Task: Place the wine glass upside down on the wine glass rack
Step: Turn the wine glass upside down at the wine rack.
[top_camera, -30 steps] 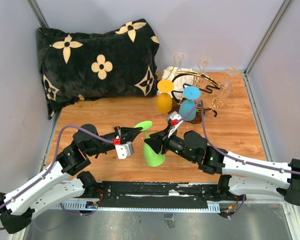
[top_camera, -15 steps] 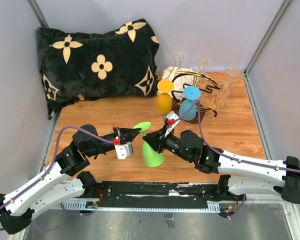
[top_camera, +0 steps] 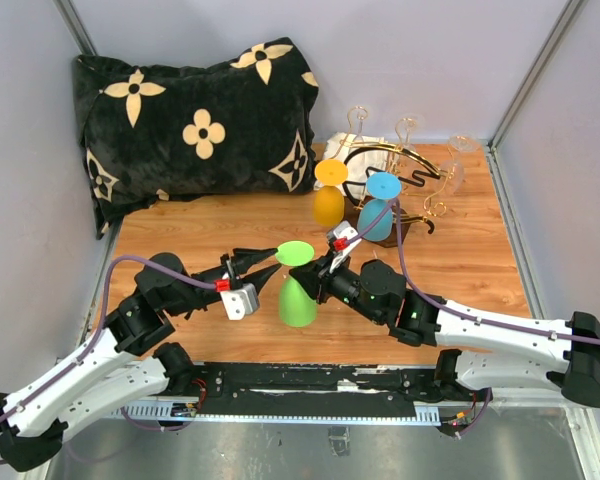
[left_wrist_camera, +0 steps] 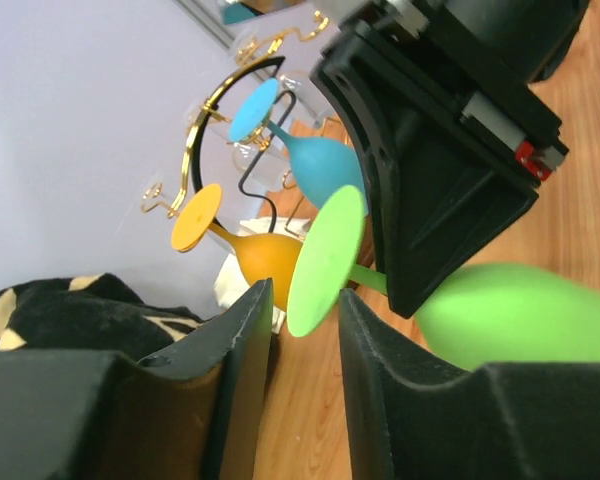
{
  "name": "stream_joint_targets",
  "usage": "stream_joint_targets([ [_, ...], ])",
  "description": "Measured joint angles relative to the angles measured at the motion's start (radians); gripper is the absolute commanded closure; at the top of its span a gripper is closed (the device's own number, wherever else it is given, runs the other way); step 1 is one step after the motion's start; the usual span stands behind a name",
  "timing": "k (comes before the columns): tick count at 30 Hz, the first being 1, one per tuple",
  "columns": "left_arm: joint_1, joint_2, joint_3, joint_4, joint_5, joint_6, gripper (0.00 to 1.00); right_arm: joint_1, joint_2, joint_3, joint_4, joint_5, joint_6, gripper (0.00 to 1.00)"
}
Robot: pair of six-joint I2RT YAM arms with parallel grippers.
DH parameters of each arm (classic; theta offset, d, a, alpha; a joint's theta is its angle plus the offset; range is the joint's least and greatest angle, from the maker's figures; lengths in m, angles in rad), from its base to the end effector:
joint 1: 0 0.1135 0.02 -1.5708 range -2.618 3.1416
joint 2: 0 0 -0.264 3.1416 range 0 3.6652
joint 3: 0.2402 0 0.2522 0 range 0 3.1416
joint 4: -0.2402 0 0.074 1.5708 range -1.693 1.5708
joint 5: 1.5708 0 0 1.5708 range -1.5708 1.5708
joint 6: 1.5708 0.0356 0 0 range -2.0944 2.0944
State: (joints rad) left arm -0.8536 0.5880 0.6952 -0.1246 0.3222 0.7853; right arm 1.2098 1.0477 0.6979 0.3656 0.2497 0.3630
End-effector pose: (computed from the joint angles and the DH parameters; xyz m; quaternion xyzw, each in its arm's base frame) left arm 0.0870 -0.1169 0.3439 0.5912 0.3984 -0.1380 0.6875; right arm 0.0956 0.2282 0.3163 -0.2051 0.6710 0.4388 0.5613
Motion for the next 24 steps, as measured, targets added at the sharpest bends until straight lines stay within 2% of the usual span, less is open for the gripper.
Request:
stream_joint_targets([
  [11, 0.000, -0.028, -0.002, 0.026, 0.000, -0.023, 0.45, 0.000, -0.010, 0.000, -0.040, 0.050, -0.036, 1.00],
  [14, 0.000, -0.043, -0.004, 0.026, -0.005, -0.035, 0.39, 0.000, -0.031, -0.001, -0.041, 0.070, -0.061, 1.00],
  [16, 0.000, -0.052, -0.004, 0.026, -0.012, -0.051, 0.30, 0.000, -0.051, -0.005, -0.040, 0.077, -0.089, 1.00],
  [21, 0.000, -0.065, -0.003, 0.049, -0.060, -0.164, 0.18, 0.000, -0.076, -0.018, -0.025, 0.056, -0.189, 1.00],
  [24, 0.000, -0.062, 0.005, 0.065, -0.105, -0.264, 0.20, 0.000, -0.080, -0.035, -0.018, 0.031, -0.261, 1.00],
])
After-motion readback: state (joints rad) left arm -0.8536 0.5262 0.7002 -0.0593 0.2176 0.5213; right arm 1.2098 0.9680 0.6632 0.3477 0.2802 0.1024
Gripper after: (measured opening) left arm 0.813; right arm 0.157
